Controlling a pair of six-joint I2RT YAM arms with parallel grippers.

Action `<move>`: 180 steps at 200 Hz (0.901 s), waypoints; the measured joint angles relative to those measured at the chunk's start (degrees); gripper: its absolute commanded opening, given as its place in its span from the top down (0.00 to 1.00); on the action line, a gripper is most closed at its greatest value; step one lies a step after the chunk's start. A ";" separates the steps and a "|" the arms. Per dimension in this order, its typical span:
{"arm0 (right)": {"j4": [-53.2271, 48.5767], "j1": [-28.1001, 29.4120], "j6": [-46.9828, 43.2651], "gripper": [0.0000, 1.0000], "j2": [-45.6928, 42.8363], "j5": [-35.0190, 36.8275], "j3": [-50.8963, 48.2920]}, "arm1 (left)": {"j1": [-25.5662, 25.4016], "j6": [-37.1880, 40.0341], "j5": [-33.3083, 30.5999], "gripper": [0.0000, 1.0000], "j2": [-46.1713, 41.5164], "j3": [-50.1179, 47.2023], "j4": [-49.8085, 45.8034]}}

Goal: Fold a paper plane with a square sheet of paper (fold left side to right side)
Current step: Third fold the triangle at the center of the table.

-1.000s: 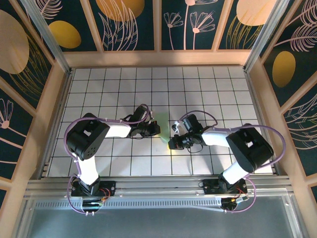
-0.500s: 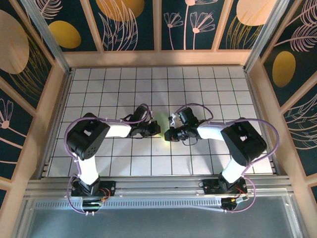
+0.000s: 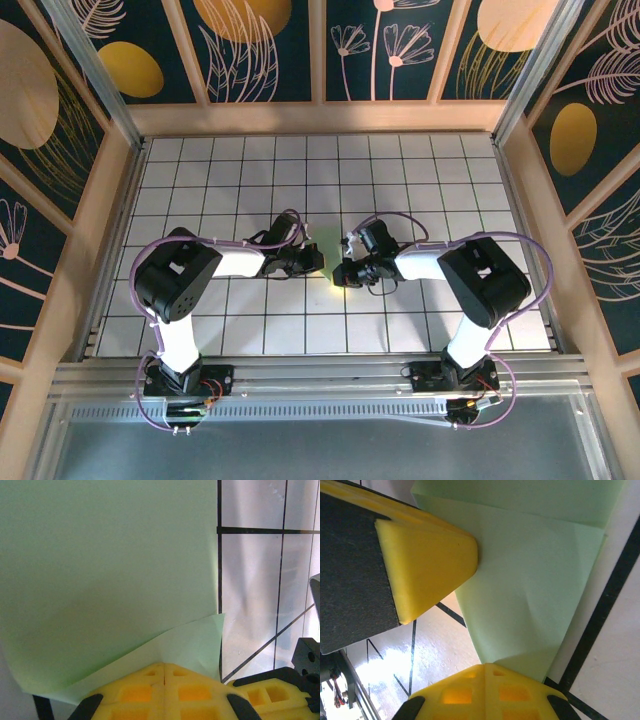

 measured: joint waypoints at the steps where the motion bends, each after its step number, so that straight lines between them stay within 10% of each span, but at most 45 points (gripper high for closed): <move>1: 0.02 0.00 0.00 1.00 0.00 0.00 -0.02 | 0.00 0.00 0.00 0.94 0.00 0.00 0.00; 180: 0.09 -0.13 0.85 1.00 0.02 0.28 -0.17 | -2.60 -4.76 3.21 0.97 -2.34 -4.55 7.96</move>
